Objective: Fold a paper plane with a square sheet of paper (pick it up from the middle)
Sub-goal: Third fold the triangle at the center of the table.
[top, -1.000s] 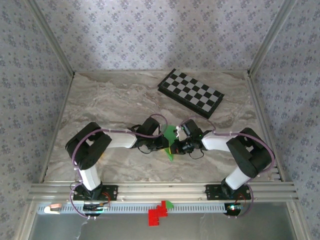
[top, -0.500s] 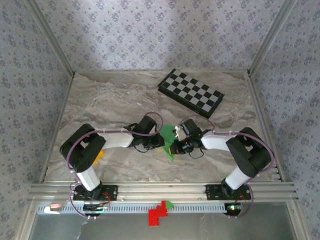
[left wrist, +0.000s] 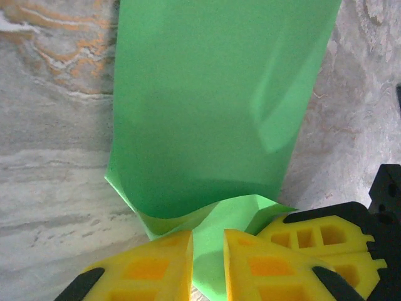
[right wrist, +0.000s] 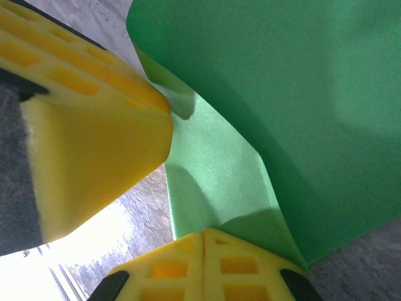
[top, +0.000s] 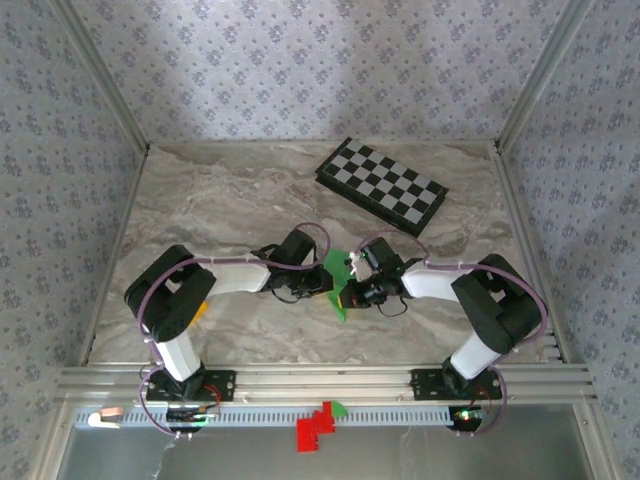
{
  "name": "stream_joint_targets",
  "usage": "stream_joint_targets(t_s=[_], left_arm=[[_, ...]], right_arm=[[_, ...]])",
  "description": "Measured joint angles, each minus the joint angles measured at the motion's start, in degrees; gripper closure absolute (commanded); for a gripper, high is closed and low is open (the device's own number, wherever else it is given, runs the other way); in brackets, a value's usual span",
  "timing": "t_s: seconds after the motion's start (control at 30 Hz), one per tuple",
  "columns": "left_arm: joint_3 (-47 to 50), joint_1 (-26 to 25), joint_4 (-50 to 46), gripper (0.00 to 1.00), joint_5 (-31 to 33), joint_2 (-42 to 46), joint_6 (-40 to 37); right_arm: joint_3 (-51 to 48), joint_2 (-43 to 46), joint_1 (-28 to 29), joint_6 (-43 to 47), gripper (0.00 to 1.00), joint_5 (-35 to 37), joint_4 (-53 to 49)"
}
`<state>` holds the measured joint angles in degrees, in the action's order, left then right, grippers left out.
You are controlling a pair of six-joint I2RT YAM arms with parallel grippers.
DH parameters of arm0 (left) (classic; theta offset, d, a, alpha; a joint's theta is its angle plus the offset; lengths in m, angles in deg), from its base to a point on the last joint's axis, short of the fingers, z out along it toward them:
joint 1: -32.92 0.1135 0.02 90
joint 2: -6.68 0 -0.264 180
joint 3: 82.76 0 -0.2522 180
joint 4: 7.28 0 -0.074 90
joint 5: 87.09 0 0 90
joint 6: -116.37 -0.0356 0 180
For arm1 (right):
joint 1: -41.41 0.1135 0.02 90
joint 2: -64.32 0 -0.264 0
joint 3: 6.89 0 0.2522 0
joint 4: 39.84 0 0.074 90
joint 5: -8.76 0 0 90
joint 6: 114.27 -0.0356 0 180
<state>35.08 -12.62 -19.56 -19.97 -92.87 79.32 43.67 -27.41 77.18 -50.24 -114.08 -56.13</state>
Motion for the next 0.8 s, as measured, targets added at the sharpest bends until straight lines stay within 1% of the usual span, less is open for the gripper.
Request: stream_joint_targets(t_s=[0.47,0.8], left_arm=[[-2.84,0.20,-0.17,0.80,-0.07,-3.54,-1.92],[-2.36,0.17,0.87,0.81,-0.24,-3.72,-2.14]], right_arm=[[0.13,0.61,-0.02,1.88,0.98,0.63,-1.68],[3.80,1.79,0.15,3.48,0.90,2.34,-8.79]])
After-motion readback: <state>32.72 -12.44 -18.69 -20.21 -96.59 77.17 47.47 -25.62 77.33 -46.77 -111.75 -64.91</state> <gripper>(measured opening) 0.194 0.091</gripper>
